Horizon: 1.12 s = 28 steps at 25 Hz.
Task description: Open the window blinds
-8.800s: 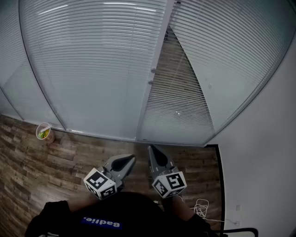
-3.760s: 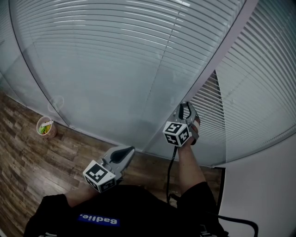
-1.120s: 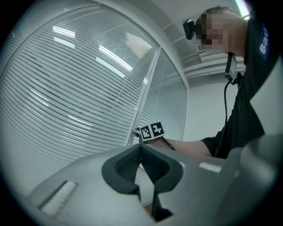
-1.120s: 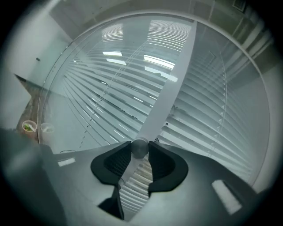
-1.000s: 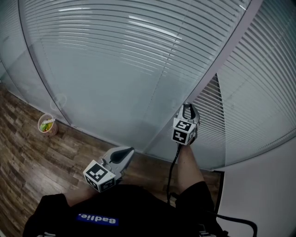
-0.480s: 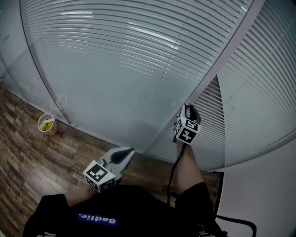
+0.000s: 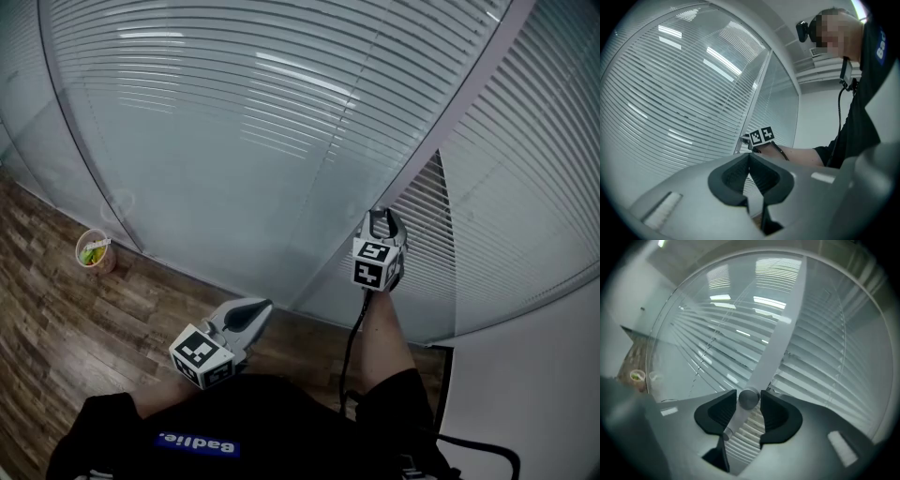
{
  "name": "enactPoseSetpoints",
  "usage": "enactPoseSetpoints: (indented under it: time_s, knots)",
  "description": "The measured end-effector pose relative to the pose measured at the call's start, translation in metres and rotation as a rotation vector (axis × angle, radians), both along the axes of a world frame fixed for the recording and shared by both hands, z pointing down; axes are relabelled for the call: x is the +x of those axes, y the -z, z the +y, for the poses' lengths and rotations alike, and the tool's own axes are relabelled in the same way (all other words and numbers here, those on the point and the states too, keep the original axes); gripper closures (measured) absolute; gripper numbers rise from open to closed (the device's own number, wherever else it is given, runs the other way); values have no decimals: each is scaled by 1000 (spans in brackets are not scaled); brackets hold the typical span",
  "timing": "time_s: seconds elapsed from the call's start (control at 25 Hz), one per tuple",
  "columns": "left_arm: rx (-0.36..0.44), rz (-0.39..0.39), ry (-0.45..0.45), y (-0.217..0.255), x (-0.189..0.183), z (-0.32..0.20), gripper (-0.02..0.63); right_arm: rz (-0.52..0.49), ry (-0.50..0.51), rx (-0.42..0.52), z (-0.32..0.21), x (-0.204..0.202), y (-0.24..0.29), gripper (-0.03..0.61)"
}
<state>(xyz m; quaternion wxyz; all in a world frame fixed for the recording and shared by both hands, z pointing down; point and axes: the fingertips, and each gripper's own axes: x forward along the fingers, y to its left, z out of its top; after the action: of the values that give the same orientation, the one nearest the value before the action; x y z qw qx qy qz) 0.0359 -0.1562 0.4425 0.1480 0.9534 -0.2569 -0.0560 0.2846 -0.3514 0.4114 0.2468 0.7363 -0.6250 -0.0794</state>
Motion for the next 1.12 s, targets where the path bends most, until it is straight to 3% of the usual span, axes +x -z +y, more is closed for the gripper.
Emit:
enactPoseSetpoints:
  time_s: [0.24, 0.36, 0.44, 0.72, 1.12]
  knots:
    - [-6, -2, 0, -6, 2, 0, 614, 307, -42, -50, 0, -1, -8, 442]
    - [-7, -2, 1, -8, 2, -1, 614, 370, -58, -53, -1, 0, -11, 448]
    - [-6, -1, 2, -8, 2, -2, 614, 339, -55, -37, -1, 0, -11, 451]
    - [-13, 4, 10, -5, -4, -2, 614, 91, -38, 43, 5, -2, -2, 451]
    - [-4, 1, 23, -2, -8, -6, 614, -135, -37, 112, 4, 4, 0, 451]
